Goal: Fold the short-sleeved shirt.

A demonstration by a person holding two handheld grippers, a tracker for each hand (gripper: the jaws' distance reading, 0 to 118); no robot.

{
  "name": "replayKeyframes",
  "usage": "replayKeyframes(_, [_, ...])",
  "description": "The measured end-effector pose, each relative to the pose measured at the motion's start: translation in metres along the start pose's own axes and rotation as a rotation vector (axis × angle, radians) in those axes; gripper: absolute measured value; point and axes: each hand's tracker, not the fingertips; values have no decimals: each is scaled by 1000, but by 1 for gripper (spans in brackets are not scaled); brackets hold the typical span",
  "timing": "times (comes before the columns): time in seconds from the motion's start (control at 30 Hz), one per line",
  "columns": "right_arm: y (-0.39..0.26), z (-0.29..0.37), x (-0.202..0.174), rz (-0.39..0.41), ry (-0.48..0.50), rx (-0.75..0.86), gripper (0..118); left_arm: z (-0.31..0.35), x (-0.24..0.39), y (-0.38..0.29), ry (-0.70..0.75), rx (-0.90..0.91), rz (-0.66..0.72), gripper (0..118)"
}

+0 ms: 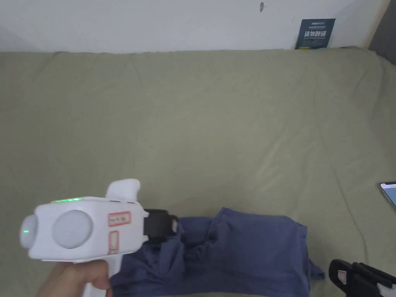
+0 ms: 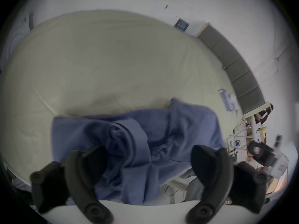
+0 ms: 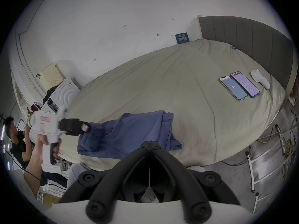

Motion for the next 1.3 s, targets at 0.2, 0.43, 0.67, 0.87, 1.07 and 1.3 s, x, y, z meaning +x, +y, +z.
replayKeyframes(0.2, [-1,-4,-13,-3,33,-8,1,21,-59,-8,15,29,121,7])
replayKeyframes(0.43, [1,-3,-22,-3,44,-21,1,-52,-59,-18,-77,-82,191,7])
replayKeyframes(0.67, [2,-1,-13,-36,19,-26,1,-135,15,-28,-223,-226,115,7])
replayKeyframes(0.87, [1,6,-5,-60,6,-25,1,-158,21,-36,-154,-213,71,7])
replayKeyframes(1.07, [7,-2,-9,-42,15,-26,1,-45,15,2,-254,-50,70,7])
replayKeyframes(1.3, [13,-15,-31,11,68,-28,1,36,-92,-9,42,26,141,7])
